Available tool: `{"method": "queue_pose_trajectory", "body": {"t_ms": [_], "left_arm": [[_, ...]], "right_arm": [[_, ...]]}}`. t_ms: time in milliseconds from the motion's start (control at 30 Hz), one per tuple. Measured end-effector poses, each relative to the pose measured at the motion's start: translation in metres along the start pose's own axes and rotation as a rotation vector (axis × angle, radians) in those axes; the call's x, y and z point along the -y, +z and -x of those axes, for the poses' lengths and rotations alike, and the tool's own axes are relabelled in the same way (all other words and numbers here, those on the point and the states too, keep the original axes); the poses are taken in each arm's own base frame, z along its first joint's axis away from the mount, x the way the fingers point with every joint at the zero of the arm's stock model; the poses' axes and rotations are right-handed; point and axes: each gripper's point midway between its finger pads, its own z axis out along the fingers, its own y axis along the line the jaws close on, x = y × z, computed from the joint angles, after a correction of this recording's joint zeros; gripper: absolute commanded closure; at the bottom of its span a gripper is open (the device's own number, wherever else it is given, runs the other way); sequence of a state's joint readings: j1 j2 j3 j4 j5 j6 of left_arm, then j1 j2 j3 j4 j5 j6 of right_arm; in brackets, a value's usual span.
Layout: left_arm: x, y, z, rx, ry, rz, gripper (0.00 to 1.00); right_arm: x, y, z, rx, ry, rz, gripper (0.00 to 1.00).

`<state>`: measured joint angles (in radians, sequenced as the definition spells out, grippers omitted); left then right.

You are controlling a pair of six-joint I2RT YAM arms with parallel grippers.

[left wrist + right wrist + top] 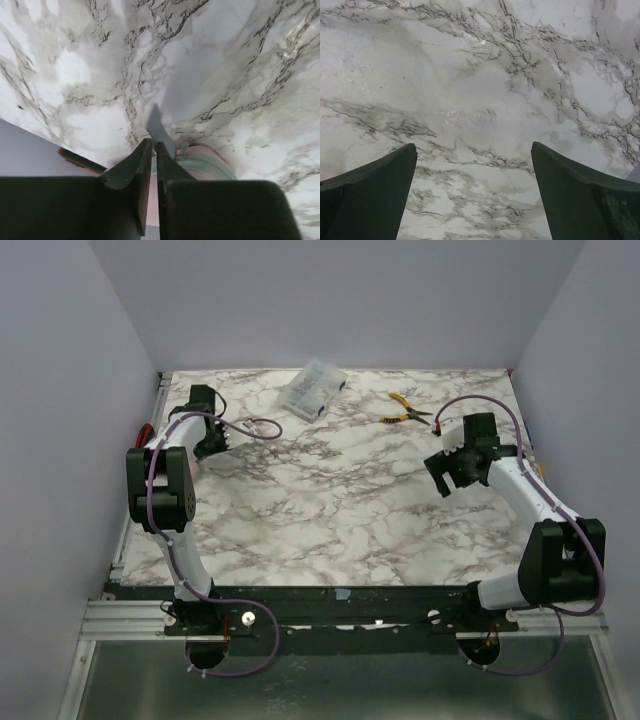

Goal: Open the umbrella

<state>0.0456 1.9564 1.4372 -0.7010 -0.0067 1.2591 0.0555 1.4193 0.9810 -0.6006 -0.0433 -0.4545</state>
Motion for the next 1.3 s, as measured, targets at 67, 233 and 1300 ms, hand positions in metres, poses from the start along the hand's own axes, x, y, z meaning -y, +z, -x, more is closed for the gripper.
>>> {"method": "queue_pose_trajectory", "body": {"t_ms": [67,233,1300], "left_arm": [[-0.004,-0.001,0.001,0.004,0.013,0.007,1.00],[0.000,-0.001,0.006,0.016,0.046,-0.009,1.00],[0.292,-0.111,0.274,0.476,0.489,-0.459,0.01]], "right_arm": [[0.000,0.000,0.000,-0.001,-0.001,-0.001,0.00],[0.001,0.000,0.000,-0.002,-0.010,-0.002,0.00],[-0.014,-0.022,-0.010,0.037,-0.028,0.033,0.00]]}}
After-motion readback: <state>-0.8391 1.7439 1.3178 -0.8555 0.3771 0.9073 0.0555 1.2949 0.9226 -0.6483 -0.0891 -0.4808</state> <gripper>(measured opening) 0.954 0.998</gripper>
